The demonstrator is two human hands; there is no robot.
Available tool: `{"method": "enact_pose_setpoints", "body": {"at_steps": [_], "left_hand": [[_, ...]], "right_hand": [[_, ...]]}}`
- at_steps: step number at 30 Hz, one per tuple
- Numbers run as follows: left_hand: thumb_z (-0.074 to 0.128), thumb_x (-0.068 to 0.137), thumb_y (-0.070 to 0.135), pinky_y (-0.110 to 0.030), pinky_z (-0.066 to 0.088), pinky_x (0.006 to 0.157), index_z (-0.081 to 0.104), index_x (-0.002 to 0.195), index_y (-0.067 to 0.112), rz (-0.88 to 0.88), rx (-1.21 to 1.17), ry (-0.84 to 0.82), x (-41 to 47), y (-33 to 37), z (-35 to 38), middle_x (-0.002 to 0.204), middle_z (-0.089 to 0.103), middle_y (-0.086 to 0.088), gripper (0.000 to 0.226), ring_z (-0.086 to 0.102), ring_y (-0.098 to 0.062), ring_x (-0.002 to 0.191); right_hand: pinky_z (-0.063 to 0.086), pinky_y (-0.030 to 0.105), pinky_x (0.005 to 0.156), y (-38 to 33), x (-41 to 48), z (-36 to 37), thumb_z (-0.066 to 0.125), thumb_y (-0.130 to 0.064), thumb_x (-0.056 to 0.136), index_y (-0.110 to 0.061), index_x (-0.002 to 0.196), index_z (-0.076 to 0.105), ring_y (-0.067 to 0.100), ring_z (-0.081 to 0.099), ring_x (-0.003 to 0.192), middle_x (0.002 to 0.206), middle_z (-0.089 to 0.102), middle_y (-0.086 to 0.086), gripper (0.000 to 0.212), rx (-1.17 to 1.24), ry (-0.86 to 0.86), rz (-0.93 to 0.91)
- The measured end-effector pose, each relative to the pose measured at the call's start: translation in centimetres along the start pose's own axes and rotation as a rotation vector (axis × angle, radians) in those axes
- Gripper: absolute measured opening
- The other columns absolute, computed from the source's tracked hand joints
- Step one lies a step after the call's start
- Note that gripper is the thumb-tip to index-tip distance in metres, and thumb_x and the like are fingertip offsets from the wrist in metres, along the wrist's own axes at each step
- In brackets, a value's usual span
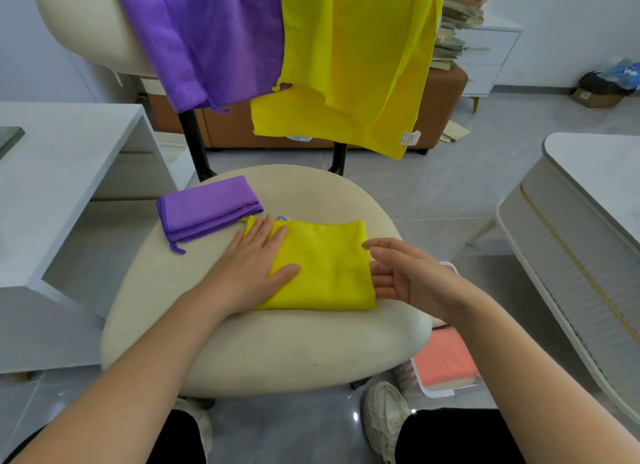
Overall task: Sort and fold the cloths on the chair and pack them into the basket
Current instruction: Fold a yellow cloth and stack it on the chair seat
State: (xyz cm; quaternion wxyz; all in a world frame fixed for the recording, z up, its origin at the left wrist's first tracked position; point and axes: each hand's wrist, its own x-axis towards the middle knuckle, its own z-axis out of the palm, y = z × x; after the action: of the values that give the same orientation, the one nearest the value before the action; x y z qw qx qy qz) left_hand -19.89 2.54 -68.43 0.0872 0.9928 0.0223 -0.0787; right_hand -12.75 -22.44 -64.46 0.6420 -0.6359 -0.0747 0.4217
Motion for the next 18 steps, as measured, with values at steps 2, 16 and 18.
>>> {"method": "enact_pose_setpoints", "body": {"at_steps": [2, 16, 18], "left_hand": [[-0.007, 0.062, 0.077, -0.034, -0.006, 0.117, -0.002, 0.152, 0.019, 0.019, 0.006, -0.002, 0.1, -0.1, -0.1, 0.158, -0.015, -0.004, 0.107, -0.015, -0.014, 0.145], [-0.014, 0.054, 0.092, -0.026, -0.008, 0.115, 0.001, 0.151, 0.028, 0.189, -0.064, -0.033, 0.5, -1.4, -0.8, 0.158, -0.012, 0.007, 0.118, -0.017, 0.003, 0.137], [-0.014, 0.056, 0.091, -0.025, -0.008, 0.114, 0.002, 0.151, 0.029, 0.198, -0.082, -0.028, 0.5, -1.5, -0.8, 0.158, -0.011, 0.009, 0.115, -0.017, 0.006, 0.134]], "right_hand": [[0.056, 0.031, 0.072, -0.3, -0.1, 0.3, 0.059, -0.026, 0.087, -0.007, 0.108, 0.059, 0.024, 0.066, 0.079, 0.092, 0.067, 0.013, 0.028, 0.083, -0.105, 0.098], [0.034, 0.017, 0.044, -0.4, 0.4, 1.6, 0.075, -0.033, 0.076, -0.008, 0.082, 0.049, 0.007, 0.045, 0.049, 0.058, 0.047, -0.001, 0.037, -0.264, -0.189, 0.026], [0.032, 0.017, 0.044, -0.3, 0.7, 2.3, 0.068, -0.033, 0.08, -0.009, 0.082, 0.051, 0.008, 0.042, 0.046, 0.054, 0.046, -0.002, 0.03, -0.343, -0.146, -0.037]]}}
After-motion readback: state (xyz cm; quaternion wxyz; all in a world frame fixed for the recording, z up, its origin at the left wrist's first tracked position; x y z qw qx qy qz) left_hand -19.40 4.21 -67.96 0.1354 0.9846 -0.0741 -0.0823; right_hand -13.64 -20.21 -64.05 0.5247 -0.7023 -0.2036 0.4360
